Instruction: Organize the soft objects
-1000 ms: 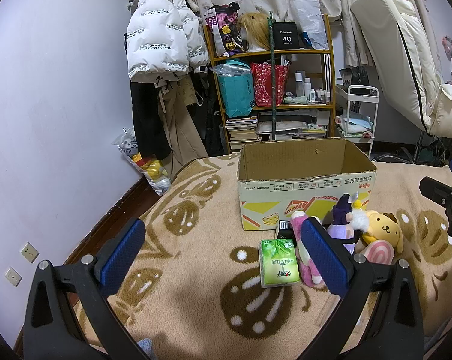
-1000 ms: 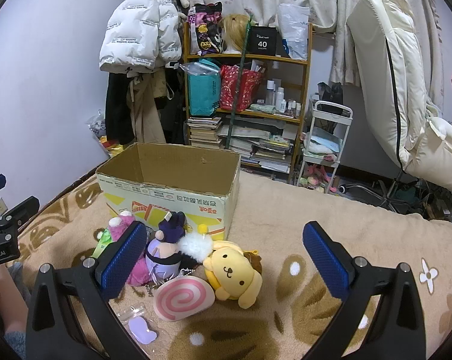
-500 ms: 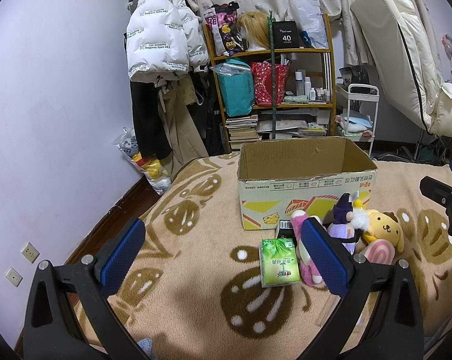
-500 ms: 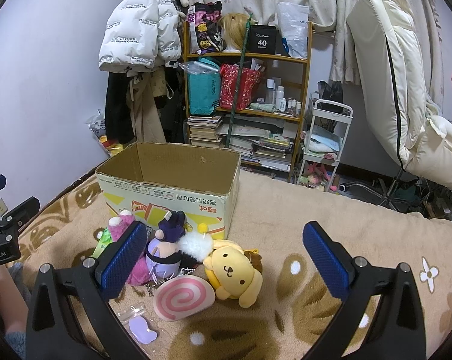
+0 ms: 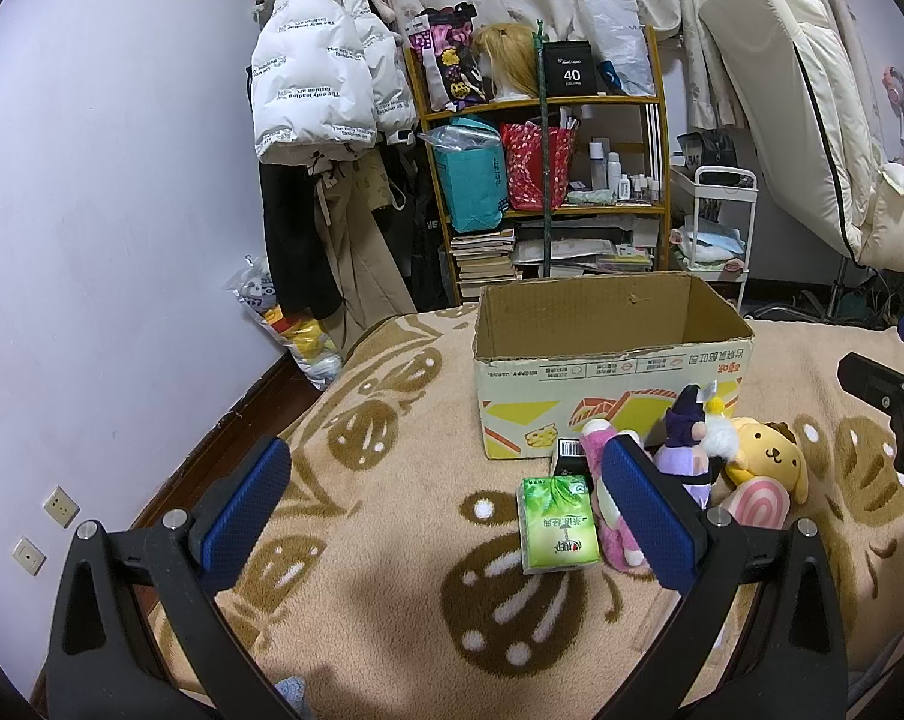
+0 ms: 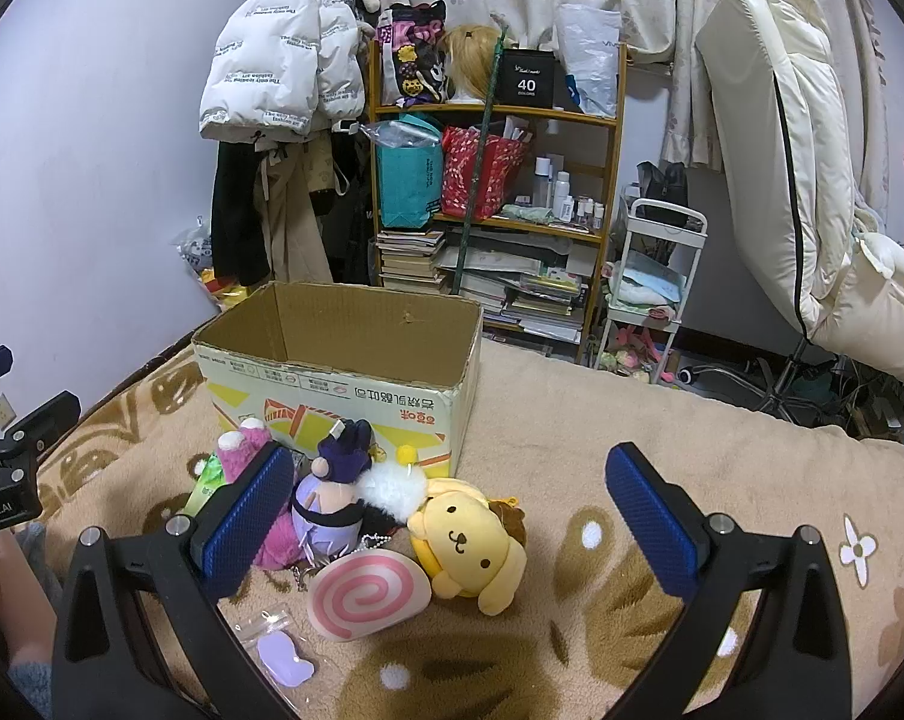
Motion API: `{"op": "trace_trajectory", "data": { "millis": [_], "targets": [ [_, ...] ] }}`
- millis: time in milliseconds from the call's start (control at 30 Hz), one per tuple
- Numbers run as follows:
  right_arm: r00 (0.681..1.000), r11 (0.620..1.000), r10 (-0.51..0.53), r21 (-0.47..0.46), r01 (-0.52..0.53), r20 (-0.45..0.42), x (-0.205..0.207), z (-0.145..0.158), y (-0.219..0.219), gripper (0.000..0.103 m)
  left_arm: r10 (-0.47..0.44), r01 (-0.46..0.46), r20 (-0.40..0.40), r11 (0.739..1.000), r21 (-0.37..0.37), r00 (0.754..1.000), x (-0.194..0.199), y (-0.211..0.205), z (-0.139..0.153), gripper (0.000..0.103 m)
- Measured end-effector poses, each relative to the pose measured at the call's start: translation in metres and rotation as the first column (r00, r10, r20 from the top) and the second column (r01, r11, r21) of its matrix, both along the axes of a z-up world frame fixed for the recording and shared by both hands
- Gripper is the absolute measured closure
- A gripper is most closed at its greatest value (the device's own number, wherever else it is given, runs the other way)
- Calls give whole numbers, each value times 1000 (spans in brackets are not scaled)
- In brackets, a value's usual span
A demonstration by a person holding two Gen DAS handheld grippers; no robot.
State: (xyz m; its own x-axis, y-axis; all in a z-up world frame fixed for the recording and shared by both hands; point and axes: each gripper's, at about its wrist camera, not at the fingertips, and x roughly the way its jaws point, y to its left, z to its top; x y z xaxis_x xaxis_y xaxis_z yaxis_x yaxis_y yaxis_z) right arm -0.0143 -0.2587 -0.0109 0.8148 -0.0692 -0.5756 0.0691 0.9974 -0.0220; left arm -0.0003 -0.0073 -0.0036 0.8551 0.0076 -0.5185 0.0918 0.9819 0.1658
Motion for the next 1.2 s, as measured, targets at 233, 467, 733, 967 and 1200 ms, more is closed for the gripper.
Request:
{"op": "trace_trajectory", "data": {
  "millis": [233, 467, 733, 967, 1200],
  "targets": [
    [999, 1000, -13, 8, 14, -50, 6, -31, 3, 0, 41, -39, -77, 999, 26, 996, 15, 4, -18, 1],
    [990, 998, -28, 43, 34, -137, 15, -51, -6, 0, 75, -73, -199, 997, 17, 977, 45, 12, -34, 1],
    [961, 996, -40, 70, 61, -274, 42, -62, -21, 1, 46, -38, -308, 999, 32, 950, 72, -2, -55, 1],
    [912, 987, -71, 101, 122, -404, 60, -91, -40, 5, 46, -38, -404, 999, 26, 914, 92, -12, -81, 1],
    [885, 980, -84, 124, 157, -458, 77, -113, -47, 6, 14, -13, -537, 1000, 6, 844, 110, -21, -110, 1]
  ]
}}
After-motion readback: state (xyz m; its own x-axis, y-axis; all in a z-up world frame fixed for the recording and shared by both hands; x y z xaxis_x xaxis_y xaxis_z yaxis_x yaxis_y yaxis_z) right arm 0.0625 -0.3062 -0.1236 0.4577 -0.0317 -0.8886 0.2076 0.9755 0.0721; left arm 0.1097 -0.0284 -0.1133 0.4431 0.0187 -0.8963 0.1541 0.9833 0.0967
